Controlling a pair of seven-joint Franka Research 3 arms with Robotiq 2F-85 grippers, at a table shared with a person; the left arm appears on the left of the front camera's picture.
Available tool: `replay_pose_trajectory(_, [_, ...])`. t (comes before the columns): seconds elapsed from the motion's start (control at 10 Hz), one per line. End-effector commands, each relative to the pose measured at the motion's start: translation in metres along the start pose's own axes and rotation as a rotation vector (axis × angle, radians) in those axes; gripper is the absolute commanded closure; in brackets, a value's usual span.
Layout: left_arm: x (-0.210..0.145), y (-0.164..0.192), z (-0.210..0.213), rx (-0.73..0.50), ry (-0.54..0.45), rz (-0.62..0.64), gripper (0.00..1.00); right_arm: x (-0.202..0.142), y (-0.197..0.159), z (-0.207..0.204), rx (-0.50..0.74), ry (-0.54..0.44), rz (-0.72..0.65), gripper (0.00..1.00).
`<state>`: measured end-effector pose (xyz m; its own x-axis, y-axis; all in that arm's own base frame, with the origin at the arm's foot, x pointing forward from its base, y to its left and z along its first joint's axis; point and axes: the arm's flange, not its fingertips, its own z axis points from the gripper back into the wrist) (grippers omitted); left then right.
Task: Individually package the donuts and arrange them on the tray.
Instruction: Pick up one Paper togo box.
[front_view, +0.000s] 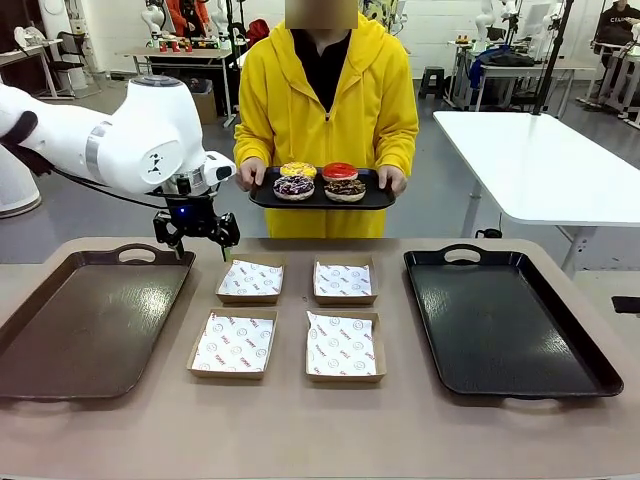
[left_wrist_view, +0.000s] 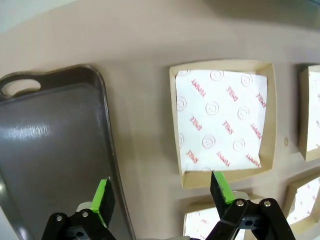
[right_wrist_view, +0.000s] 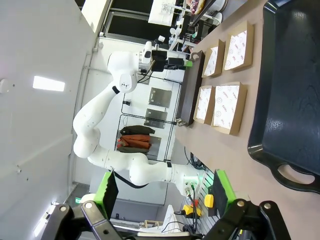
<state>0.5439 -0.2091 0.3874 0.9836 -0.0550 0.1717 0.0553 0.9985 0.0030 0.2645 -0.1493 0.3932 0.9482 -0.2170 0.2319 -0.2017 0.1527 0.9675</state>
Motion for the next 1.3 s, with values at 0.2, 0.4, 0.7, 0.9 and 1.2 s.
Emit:
replay_pose_trajectory(0.2, [0.0,0.0,0.0,0.0,0.0,0.0,0.0,0.0,0.001,0.001,0.02,-0.011,0.017,0.0])
replay_pose_trajectory(0.4, [0.0,0.0,0.0,0.0,0.0,0.0,0.0,0.0,0.001,0.001,0.02,-0.011,0.017,0.0])
replay_pose_trajectory(0.7, [0.002,0.0,-0.004,-0.015,-0.003,-0.007,0.0,0.0,0.001,0.001,0.02,-0.011,0.017,0.0])
replay_pose_trajectory(0.9, [0.025,-0.005,-0.024,-0.019,0.0,-0.045,0.0,0.0,0.001,0.001,0.02,-0.011,0.017,0.0])
replay_pose_trajectory(1.2, [0.051,-0.008,-0.046,-0.032,0.012,-0.022,0.0,0.0,0.001,0.001,0.02,-0.011,0.017,0.0])
